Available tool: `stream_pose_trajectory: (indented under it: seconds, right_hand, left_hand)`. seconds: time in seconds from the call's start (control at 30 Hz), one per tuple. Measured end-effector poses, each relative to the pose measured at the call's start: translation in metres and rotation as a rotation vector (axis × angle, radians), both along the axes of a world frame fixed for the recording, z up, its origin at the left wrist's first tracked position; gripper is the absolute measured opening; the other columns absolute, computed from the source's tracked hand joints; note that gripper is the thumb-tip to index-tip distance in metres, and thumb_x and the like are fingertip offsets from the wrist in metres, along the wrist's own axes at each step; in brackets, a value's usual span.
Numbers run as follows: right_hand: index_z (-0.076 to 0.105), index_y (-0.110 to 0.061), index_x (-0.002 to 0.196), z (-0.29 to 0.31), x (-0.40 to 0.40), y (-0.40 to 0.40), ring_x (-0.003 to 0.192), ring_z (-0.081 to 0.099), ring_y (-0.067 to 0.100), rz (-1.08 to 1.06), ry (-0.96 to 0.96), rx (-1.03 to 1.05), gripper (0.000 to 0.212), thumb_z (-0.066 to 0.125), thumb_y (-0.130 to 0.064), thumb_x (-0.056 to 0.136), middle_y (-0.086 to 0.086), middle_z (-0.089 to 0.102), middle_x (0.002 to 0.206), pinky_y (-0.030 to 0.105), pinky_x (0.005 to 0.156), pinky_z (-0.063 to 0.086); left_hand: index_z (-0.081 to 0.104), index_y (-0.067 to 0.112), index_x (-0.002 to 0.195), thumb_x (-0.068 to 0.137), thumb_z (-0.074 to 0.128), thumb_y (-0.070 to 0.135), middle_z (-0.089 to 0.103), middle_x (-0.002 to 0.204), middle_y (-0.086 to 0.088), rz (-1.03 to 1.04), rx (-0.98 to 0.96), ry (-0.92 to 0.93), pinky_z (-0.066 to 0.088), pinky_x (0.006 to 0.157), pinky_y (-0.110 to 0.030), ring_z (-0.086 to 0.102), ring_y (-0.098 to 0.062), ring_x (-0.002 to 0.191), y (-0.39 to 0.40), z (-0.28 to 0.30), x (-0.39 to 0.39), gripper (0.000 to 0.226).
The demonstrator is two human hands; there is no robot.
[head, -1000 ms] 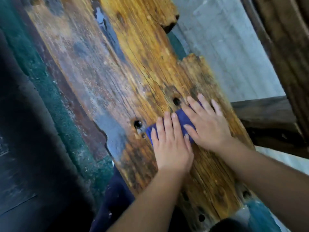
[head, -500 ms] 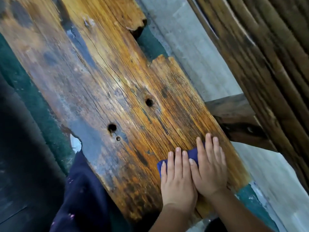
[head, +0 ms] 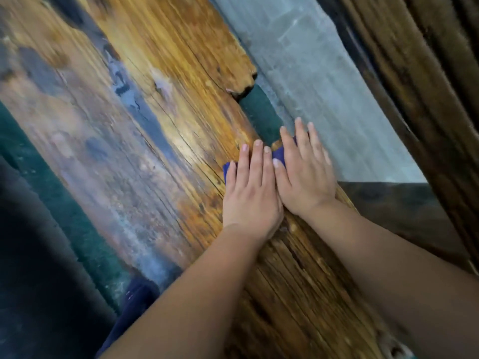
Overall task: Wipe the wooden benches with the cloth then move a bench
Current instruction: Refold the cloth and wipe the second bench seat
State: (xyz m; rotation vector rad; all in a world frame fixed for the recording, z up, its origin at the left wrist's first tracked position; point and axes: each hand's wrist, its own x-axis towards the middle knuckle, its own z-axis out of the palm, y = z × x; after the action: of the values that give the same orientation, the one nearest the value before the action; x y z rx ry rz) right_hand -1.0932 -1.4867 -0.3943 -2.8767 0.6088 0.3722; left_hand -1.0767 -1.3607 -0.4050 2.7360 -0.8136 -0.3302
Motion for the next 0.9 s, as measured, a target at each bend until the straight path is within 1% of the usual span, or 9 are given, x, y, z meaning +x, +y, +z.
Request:
stream_pose_trajectory:
  seconds: [0.13,0.23,0.3,0.4,0.5,0.57,0.67,0.77,0.9]
  right_hand:
    - [0.014,-0.019,0.156,0.005,0.054,0.035,0.151,-0.002,0.021,0.021,-0.012,0.005,0.068,0.008,-0.05,0.095,0.004,0.005,0.165,0.042,0.12,0.01]
    - [0.021,-0.018,0.154,0.004,0.101,0.089,0.151,0.003,0.024,0.082,-0.07,0.028,0.07,0.015,-0.051,0.093,0.006,0.009,0.164,0.043,0.118,0.012]
    - [0.025,-0.019,0.153,0.003,0.139,0.133,0.15,0.006,0.026,0.165,-0.09,0.015,0.069,0.019,-0.051,0.093,0.006,0.013,0.164,0.043,0.118,0.012]
    - [0.028,-0.02,0.152,0.001,0.194,0.192,0.15,0.009,0.025,0.268,-0.116,0.015,0.067,0.023,-0.05,0.093,0.005,0.018,0.163,0.044,0.117,0.015]
    - [0.022,-0.024,0.154,-0.004,0.244,0.23,0.15,0.001,0.022,0.286,-0.113,0.02,0.066,0.016,-0.052,0.094,0.002,0.012,0.164,0.042,0.118,0.009]
    - [0.02,-0.026,0.154,-0.006,0.274,0.244,0.15,-0.001,0.022,0.283,-0.117,0.011,0.066,0.015,-0.053,0.094,0.001,0.011,0.164,0.042,0.118,0.007]
    - [0.021,-0.024,0.154,-0.008,0.317,0.26,0.15,0.0,0.023,0.298,-0.122,-0.027,0.065,0.016,-0.052,0.095,0.001,0.01,0.164,0.042,0.118,0.008]
    - [0.019,-0.025,0.154,-0.009,0.356,0.27,0.151,-0.001,0.022,0.321,-0.13,-0.031,0.065,0.016,-0.051,0.096,0.001,0.007,0.165,0.043,0.118,0.009]
    - [0.023,-0.025,0.153,-0.006,0.39,0.275,0.151,-0.001,0.021,0.342,-0.122,-0.035,0.062,0.017,-0.051,0.097,0.0,0.007,0.165,0.043,0.119,0.01]
  left_hand:
    - [0.021,0.009,0.153,0.098,0.041,0.034,0.018,0.162,-0.008,0.004,0.021,0.024,0.003,0.119,-0.041,0.009,-0.028,0.15,0.033,0.004,0.053,0.064]
    - [0.032,0.008,0.15,0.096,0.048,0.031,0.028,0.158,-0.011,0.104,0.014,-0.001,0.014,0.118,-0.046,0.019,-0.03,0.148,0.085,0.007,0.094,0.061]
    - [0.034,0.007,0.149,0.097,0.047,0.029,0.03,0.158,-0.011,0.198,0.031,-0.026,0.017,0.117,-0.046,0.02,-0.031,0.147,0.129,0.008,0.122,0.058]
    - [0.03,0.006,0.15,0.1,0.041,0.028,0.026,0.159,-0.011,0.302,0.054,-0.029,0.014,0.118,-0.046,0.017,-0.03,0.148,0.187,0.006,0.164,0.056]
    - [0.025,0.008,0.152,0.101,0.026,0.034,0.021,0.161,-0.008,0.353,0.068,-0.029,0.008,0.119,-0.044,0.012,-0.028,0.149,0.223,0.002,0.212,0.057]
    - [0.025,0.009,0.152,0.1,0.019,0.039,0.02,0.162,-0.007,0.358,0.057,-0.047,0.006,0.119,-0.042,0.01,-0.026,0.15,0.238,0.0,0.243,0.06]
    - [0.024,0.01,0.152,0.1,0.015,0.042,0.02,0.162,-0.007,0.346,0.036,-0.06,0.003,0.119,-0.041,0.009,-0.026,0.15,0.255,-0.003,0.284,0.062]
    - [0.024,0.011,0.153,0.1,0.012,0.044,0.018,0.162,-0.005,0.377,-0.004,-0.057,0.0,0.118,-0.038,0.006,-0.025,0.15,0.265,-0.007,0.321,0.063]
    - [0.023,0.013,0.153,0.1,0.016,0.044,0.015,0.163,-0.005,0.372,-0.044,-0.026,0.003,0.119,-0.039,0.006,-0.023,0.15,0.272,-0.009,0.355,0.062]
